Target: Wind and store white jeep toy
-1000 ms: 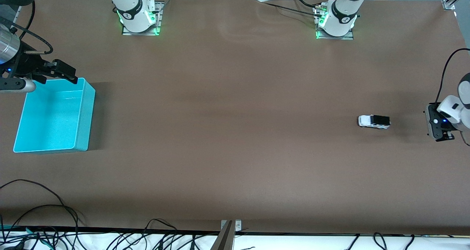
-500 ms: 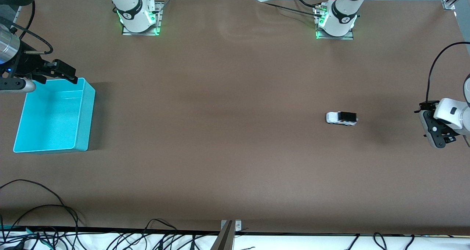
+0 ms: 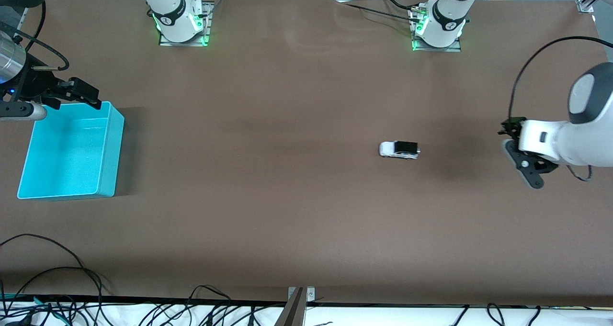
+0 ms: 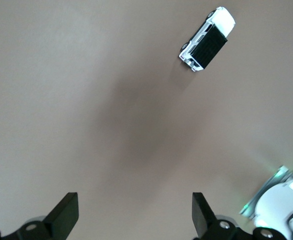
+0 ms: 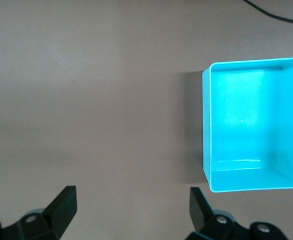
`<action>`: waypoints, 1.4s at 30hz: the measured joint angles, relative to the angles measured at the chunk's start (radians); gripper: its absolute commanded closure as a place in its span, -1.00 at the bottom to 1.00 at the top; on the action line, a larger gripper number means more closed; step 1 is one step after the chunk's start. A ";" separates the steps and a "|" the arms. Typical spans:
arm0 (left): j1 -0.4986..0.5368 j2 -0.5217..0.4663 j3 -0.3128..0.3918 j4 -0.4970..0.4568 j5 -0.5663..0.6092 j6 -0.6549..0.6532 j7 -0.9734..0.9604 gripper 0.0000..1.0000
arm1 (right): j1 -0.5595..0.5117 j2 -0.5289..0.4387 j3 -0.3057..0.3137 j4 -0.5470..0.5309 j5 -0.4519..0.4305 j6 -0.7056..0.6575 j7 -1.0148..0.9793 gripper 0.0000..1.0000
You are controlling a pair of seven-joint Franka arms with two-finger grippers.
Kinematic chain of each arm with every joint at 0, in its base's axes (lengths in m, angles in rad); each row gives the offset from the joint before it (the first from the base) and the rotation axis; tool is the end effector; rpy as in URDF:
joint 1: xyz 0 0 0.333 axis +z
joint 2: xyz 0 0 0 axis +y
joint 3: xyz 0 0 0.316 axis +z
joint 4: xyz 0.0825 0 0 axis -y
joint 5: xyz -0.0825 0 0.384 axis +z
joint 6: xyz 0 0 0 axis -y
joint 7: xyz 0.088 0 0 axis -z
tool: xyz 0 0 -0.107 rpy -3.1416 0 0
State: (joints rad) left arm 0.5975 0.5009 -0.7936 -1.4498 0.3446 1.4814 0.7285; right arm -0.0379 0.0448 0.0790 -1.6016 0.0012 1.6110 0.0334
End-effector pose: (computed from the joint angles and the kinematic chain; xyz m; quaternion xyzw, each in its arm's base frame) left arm 0.6375 -0.0027 0.4406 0.8793 -0.4487 -0.1522 0.0474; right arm 0.5694 0.0226 0.5883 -0.9998 -0.0038 0.0177 0.0017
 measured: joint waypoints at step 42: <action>-0.581 -0.498 0.738 -0.097 -0.293 0.048 -0.448 -1.00 | 0.152 0.069 0.010 0.007 0.002 -0.014 -0.006 -1.00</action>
State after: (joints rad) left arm 0.0161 0.0025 -0.0555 -1.5473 0.0512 1.5293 0.2808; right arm 0.1141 0.1141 0.0890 -1.5946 0.0031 1.5968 0.0271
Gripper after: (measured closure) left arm 0.000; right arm 0.000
